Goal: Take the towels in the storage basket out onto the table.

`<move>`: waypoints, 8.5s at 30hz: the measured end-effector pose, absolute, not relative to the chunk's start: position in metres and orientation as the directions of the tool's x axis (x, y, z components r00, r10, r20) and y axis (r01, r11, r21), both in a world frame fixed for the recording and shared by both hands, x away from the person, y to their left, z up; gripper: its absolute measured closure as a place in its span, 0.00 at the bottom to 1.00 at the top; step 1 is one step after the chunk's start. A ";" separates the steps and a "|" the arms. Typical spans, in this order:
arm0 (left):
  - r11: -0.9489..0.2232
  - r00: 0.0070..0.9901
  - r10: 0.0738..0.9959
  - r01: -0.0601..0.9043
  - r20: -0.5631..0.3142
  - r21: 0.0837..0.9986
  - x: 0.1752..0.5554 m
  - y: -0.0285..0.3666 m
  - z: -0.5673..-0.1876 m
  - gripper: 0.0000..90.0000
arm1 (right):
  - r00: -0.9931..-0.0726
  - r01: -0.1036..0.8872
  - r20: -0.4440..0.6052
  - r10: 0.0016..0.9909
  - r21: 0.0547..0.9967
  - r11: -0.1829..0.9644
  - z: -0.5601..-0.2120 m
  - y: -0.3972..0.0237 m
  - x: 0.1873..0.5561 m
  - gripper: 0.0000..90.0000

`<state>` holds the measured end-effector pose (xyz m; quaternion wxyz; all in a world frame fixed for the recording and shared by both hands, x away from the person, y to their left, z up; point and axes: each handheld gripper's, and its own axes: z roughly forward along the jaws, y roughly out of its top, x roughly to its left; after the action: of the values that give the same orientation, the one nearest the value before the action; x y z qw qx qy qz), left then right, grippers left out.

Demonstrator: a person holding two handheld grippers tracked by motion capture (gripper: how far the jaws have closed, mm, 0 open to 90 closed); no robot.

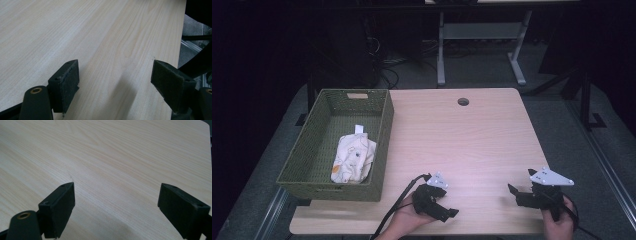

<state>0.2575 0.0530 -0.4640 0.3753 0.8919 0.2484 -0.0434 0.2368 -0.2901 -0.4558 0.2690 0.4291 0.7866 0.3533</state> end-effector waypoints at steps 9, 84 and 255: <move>-0.598 0.875 0.415 0.468 -0.249 0.650 0.259 0.056 -0.462 0.25 | -0.490 0.483 -0.122 0.863 0.787 0.385 -0.455 -0.290 0.236 0.15; -0.480 0.733 0.611 0.644 -0.300 0.596 0.377 0.201 -0.295 0.23 | -0.481 0.481 -0.142 0.865 0.782 0.396 -0.454 -0.284 0.238 0.15; -0.283 0.390 0.899 0.865 -0.201 0.414 0.378 0.348 -0.339 0.85 | -0.460 0.472 -0.155 0.874 0.791 0.389 -0.450 -0.285 0.235 0.15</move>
<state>0.3783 0.3475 -0.3388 0.2338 0.8002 0.5512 0.0357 0.2354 -0.2846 -0.4496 0.2903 0.4309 0.7812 0.3460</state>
